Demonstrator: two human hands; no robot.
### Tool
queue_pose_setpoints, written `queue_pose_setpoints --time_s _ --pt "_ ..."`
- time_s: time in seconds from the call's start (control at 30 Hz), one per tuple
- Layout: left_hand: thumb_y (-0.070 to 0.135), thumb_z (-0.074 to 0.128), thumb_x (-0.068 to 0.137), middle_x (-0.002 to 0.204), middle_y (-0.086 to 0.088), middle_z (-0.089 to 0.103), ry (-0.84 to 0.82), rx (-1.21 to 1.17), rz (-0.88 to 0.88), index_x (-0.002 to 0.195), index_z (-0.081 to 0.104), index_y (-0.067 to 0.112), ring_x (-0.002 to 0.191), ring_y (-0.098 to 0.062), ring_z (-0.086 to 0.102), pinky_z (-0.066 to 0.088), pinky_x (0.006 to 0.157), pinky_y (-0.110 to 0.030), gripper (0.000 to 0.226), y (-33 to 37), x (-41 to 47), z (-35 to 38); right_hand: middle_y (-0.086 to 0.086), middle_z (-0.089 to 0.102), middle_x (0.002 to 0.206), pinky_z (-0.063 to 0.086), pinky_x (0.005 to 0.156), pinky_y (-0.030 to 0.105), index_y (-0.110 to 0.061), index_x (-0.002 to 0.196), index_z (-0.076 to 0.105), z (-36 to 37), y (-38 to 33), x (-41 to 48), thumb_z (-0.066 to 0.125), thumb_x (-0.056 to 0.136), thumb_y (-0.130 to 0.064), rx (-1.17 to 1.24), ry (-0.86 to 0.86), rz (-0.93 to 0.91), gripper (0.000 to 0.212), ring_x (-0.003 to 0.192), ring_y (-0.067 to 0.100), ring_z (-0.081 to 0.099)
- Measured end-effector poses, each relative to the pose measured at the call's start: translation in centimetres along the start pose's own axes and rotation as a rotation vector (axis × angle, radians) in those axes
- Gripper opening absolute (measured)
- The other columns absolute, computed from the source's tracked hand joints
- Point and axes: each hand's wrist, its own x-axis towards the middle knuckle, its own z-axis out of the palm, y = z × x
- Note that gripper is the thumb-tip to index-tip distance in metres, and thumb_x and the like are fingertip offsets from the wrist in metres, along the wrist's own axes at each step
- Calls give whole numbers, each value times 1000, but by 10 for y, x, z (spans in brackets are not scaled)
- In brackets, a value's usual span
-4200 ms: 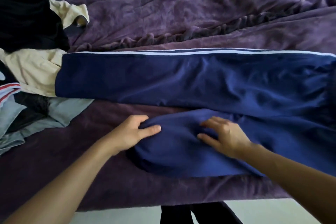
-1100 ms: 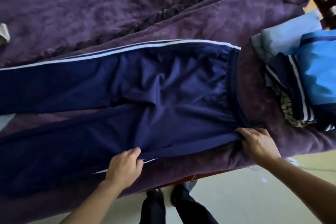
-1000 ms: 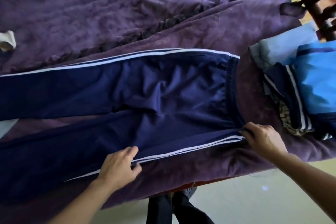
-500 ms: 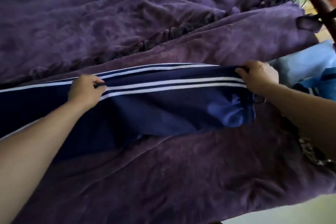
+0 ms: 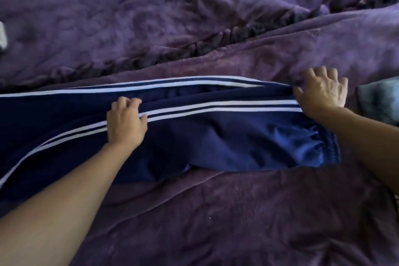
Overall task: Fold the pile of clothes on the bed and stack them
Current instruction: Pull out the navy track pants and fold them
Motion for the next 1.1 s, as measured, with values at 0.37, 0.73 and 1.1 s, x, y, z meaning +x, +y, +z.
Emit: queue_pose_setpoints --time_s 0.37,0.73,1.1 --pt "18 70 82 115 -17 54 -103 154 -311 123 58 8 106 -37 50 44 86 -51 44 -194 -87 -58 5 66 100 46 70 38 -16 97 67 -24 -239 -100 57 89 -24 430 -197 -562 15 97 32 60" --pt "7 79 64 117 -17 52 -186 244 -168 116 59 6 100 -39 54 46 76 -50 57 -367 -90 -61 5 50 133 46 86 44 -20 134 51 4 -427 -119 64 89 -32 393 -262 -480 49 126 28 40" --pt "22 70 83 52 7 48 1 -234 -15 58 50 23 54 -19 50 32 51 -31 32 -440 21 -168 24 63 107 45 76 46 -10 104 65 -50 -430 -65 58 93 -27 424 -17 -152 21 95 46 59"
